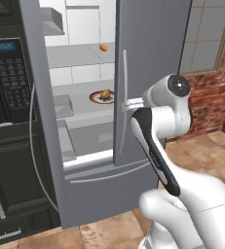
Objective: Retrieve the chicken drumstick from the fridge and place it on the saucepan with marinade on the stove.
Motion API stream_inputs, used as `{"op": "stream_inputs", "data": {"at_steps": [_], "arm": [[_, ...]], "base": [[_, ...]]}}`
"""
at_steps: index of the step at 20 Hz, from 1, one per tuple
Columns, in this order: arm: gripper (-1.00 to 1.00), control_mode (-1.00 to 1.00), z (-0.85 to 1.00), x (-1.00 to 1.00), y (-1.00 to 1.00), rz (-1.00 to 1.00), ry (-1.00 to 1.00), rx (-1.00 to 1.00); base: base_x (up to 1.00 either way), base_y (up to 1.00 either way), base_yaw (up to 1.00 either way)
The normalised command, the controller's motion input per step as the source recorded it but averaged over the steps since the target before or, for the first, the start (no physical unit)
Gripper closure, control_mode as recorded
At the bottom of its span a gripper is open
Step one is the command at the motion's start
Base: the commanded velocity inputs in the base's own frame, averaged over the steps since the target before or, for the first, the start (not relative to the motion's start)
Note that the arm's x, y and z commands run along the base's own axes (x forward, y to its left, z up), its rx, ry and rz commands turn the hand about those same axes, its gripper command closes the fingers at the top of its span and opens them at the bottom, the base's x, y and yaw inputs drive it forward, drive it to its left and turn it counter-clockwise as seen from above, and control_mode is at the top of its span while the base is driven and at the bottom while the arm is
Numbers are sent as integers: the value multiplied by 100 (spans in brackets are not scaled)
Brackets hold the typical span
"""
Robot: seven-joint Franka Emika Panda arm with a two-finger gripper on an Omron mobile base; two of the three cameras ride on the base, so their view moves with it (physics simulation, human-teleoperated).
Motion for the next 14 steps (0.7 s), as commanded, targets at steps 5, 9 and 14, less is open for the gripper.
{"op": "stream_inputs", "data": {"at_steps": [5, 9, 14], "arm": [[-100, -100, -10, 1, -3, 0, 2, -4], [-100, -100, 0, 0, -44, 0, 0, 0], [-100, -100, 0, 7, -44, 2, -1, 0]], "base": [[0, 0, 0], [0, 0, 0], [0, 0, 0]]}}
